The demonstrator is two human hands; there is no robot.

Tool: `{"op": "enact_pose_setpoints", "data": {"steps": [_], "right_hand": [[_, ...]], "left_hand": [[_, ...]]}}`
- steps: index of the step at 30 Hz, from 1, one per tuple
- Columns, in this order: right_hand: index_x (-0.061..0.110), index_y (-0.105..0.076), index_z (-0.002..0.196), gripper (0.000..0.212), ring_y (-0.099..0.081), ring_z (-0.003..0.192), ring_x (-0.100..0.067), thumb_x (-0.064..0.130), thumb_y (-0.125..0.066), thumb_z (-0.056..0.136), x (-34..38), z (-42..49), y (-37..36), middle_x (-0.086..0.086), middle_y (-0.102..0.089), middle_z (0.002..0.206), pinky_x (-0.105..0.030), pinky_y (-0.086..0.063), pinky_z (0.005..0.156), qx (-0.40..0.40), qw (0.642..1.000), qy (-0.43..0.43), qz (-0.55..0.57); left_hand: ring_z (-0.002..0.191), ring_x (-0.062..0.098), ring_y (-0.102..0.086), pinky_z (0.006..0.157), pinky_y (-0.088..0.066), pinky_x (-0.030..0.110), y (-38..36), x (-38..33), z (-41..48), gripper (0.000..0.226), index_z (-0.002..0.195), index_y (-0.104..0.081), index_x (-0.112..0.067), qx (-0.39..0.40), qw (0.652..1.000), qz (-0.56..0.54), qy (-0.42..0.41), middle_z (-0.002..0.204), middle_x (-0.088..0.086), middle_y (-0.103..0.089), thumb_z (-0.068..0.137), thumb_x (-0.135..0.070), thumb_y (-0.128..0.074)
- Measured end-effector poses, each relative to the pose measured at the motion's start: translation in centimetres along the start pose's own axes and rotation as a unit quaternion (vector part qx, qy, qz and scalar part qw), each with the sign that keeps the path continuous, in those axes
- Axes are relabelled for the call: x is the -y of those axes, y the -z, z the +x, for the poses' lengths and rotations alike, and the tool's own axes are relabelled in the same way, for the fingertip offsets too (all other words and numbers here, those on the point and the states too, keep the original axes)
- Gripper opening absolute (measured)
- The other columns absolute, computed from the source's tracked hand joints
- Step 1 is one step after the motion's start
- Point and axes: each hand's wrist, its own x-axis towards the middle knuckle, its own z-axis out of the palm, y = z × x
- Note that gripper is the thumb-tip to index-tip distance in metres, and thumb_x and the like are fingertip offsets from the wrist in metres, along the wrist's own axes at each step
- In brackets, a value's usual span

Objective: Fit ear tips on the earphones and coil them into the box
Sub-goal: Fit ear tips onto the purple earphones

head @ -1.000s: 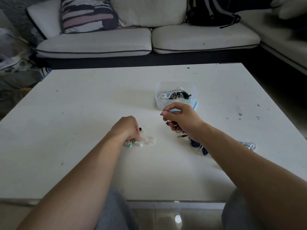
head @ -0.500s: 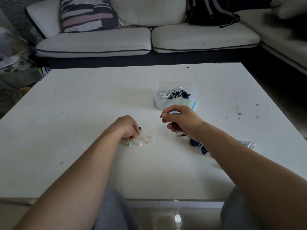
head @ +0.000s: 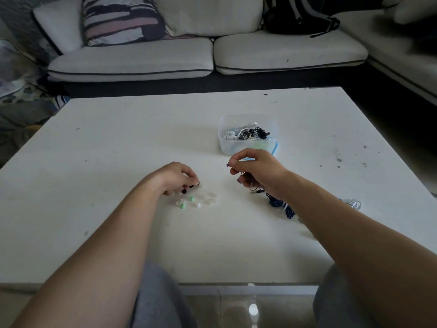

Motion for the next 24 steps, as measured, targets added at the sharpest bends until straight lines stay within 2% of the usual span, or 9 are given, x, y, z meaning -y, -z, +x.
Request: {"op": "enact_pose_setpoints", "data": {"steps": [4,6,9,12,15,18,22,24], "right_hand": [[0.015,-0.071,0.090,0.007,-0.056,0.068,-0.022,0.021,-0.073,0.090,0.0,-0.1,0.0,-0.005,-0.069,0.081,-0.025,-0.041,0.053,-0.001,1.000,-0.005,0.002],[0.015,-0.071,0.089,0.007,-0.053,0.063,-0.023,0.021,-0.073,0.090,0.1,-0.1,0.0,-0.006,-0.068,0.083,-0.026,-0.038,0.054,-0.008,1.000,-0.008,0.000],[0.016,-0.071,0.088,0.006,-0.052,0.057,-0.020,0.022,-0.073,0.090,0.1,-0.1,0.0,-0.006,-0.068,0.085,-0.027,-0.038,0.055,-0.009,1.000,-0.012,-0.001],[0.016,-0.071,0.087,0.006,-0.055,0.066,-0.021,0.020,-0.074,0.089,0.0,0.0,0.0,-0.006,-0.070,0.087,-0.029,-0.042,0.059,-0.009,1.000,-0.010,0.008],[0.013,-0.070,0.089,0.006,-0.054,0.064,-0.019,0.016,-0.075,0.088,0.3,-0.1,-0.1,-0.006,-0.067,0.084,-0.026,-0.043,0.054,-0.007,1.000,0.005,0.021],[0.013,-0.068,0.090,0.006,-0.052,0.056,-0.017,0.013,-0.073,0.090,0.7,-0.3,-0.3,-0.007,-0.067,0.081,-0.022,-0.043,0.048,0.002,0.999,0.024,0.041],[0.012,-0.070,0.090,0.003,-0.053,0.066,-0.025,0.010,-0.072,0.090,1.2,-0.5,-0.1,-0.008,-0.070,0.080,-0.030,-0.045,0.059,-0.002,0.995,0.055,0.083],[0.009,-0.071,0.093,0.004,-0.053,0.064,-0.024,0.006,-0.071,0.090,1.5,-0.6,0.1,-0.011,-0.070,0.082,-0.031,-0.048,0.062,0.001,0.991,0.071,0.113]], "left_hand": [[0.043,0.007,-0.045,0.046,-0.024,0.023,0.2,-0.1,0.0,0.007,0.088,-0.077,-0.017,0.000,0.999,-0.033,-0.006,0.067,-0.007,-0.066,0.088,-0.019,-0.070],[0.050,0.009,-0.047,0.047,-0.030,0.023,0.2,0.1,0.0,0.007,0.088,-0.078,-0.015,0.004,0.998,-0.059,-0.003,0.069,-0.005,-0.066,0.087,-0.017,-0.071],[0.065,0.013,-0.054,0.052,-0.040,0.022,0.3,0.2,-0.1,0.009,0.091,-0.078,-0.014,0.014,0.997,-0.070,0.002,0.083,0.001,-0.072,0.088,-0.018,-0.070],[0.065,0.013,-0.062,0.056,-0.048,0.022,0.3,-0.4,-0.4,0.010,0.095,-0.075,-0.008,0.011,0.992,-0.124,-0.016,0.089,0.007,-0.075,0.090,-0.013,-0.068],[0.066,0.011,-0.067,0.061,-0.055,0.019,0.0,-2.2,-1.3,0.008,0.097,-0.071,-0.007,0.023,0.968,-0.245,-0.055,0.090,0.008,-0.074,0.091,-0.012,-0.068],[0.071,0.011,-0.068,0.064,-0.054,0.019,-0.7,-4.3,-2.2,0.004,0.094,-0.069,-0.011,0.050,0.931,-0.348,-0.093,0.088,0.006,-0.074,0.091,-0.010,-0.068],[0.074,0.011,-0.065,0.068,-0.054,0.019,-1.1,-5.6,-3.1,0.017,0.104,-0.071,-0.012,0.081,0.880,-0.445,-0.144,0.088,0.005,-0.070,0.090,-0.003,-0.066],[0.075,0.011,-0.065,0.069,-0.054,0.018,-1.2,-5.8,-3.4,0.018,0.101,-0.073,-0.013,0.087,0.863,-0.471,-0.159,0.089,0.004,-0.070,0.089,-0.001,-0.065]]}}
